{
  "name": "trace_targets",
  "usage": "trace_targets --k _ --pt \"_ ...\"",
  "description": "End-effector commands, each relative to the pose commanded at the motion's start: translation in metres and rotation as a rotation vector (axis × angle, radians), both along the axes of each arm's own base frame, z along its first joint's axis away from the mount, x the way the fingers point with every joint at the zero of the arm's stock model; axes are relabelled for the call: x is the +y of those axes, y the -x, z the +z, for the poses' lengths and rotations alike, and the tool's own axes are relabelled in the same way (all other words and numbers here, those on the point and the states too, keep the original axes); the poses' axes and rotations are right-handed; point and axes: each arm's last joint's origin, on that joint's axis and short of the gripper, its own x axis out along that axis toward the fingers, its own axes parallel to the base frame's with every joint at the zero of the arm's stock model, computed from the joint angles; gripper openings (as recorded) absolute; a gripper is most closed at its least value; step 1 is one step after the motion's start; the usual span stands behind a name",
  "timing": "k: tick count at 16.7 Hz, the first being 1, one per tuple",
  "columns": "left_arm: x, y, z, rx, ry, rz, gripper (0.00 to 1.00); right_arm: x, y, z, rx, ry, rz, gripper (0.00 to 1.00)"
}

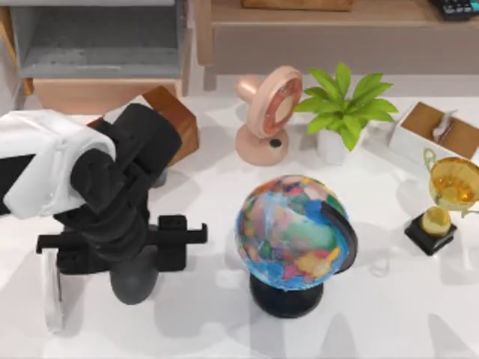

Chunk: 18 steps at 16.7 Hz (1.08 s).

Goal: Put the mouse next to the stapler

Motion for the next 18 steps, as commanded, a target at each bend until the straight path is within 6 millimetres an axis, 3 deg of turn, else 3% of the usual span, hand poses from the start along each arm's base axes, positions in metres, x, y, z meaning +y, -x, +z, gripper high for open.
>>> trace_targets --k 6,10,18 --pt "-0.001 0.007 -0.021 0.077 -0.029 0.001 0.0 0.0 0.0 0.0 0.0 0.0 0.0 1.0" --pt "-0.001 0.007 -0.021 0.077 -0.029 0.001 0.0 0.0 0.0 0.0 0.0 0.0 0.0 1.0" --pt "-0.001 0.007 -0.021 0.077 -0.029 0.001 0.6 0.0 0.0 0.0 0.0 0.0 0.0 1.0"
